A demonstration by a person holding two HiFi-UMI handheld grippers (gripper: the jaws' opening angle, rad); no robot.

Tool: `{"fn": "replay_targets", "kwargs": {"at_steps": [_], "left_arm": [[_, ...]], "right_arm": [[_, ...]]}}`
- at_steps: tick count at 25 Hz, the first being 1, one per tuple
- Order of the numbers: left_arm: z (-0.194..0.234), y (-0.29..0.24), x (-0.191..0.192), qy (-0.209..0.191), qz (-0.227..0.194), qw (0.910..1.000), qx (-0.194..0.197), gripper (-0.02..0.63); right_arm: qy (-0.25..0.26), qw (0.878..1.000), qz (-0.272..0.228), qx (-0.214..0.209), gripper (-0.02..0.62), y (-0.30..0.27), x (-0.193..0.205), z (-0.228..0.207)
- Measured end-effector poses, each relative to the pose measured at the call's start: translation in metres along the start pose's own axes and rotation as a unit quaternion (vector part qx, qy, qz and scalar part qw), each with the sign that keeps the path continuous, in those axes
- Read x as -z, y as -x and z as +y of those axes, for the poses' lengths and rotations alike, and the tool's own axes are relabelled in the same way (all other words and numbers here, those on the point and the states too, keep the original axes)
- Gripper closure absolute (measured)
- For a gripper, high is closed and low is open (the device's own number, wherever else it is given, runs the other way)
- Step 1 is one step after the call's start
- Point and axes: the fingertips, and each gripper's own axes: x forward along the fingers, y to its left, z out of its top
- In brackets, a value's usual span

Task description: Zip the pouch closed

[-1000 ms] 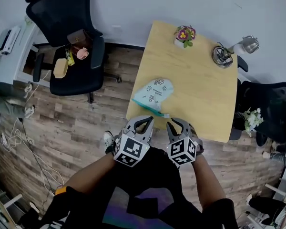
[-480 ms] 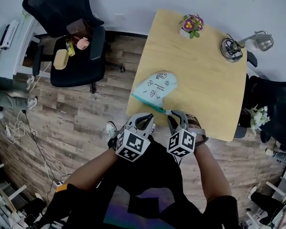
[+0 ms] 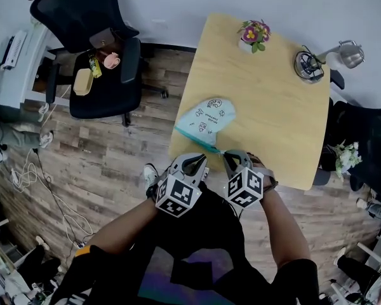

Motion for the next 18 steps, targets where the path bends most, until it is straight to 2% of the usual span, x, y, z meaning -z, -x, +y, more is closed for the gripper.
{"fn": "replay_targets", "kwargs": {"at_steps": [3, 8, 10, 13, 18], "left_arm": [[-0.003, 0.005, -0.010, -0.013, -0.011, 0.9998, 0.004, 0.595], [-0.014, 0.011, -0.026, -0.043, -0.026, 0.9986, 0.017, 0.594], [-0.013, 0.012, -0.032, -0.049, -0.031, 0.9981, 0.019, 0.576], [-0.014, 0.014, -0.044, -0.068, -0.040, 0.9966, 0.026, 0.505], [-0.019, 0.019, -0.058, -0.097, -0.054, 0.9933, 0.033, 0.449]], "right_arm": [[-0.076, 0.996, -0.033, -0.042, 0.575, 0.014, -0.011, -0.002], [-0.179, 0.976, -0.095, -0.077, 0.577, 0.041, -0.031, -0.013], [-0.195, 0.971, -0.111, -0.081, 0.577, 0.049, -0.038, -0.016], [-0.214, 0.964, -0.130, -0.086, 0.577, 0.058, -0.047, -0.018], [-0.237, 0.952, -0.163, -0.101, 0.577, 0.070, -0.057, -0.022]]}}
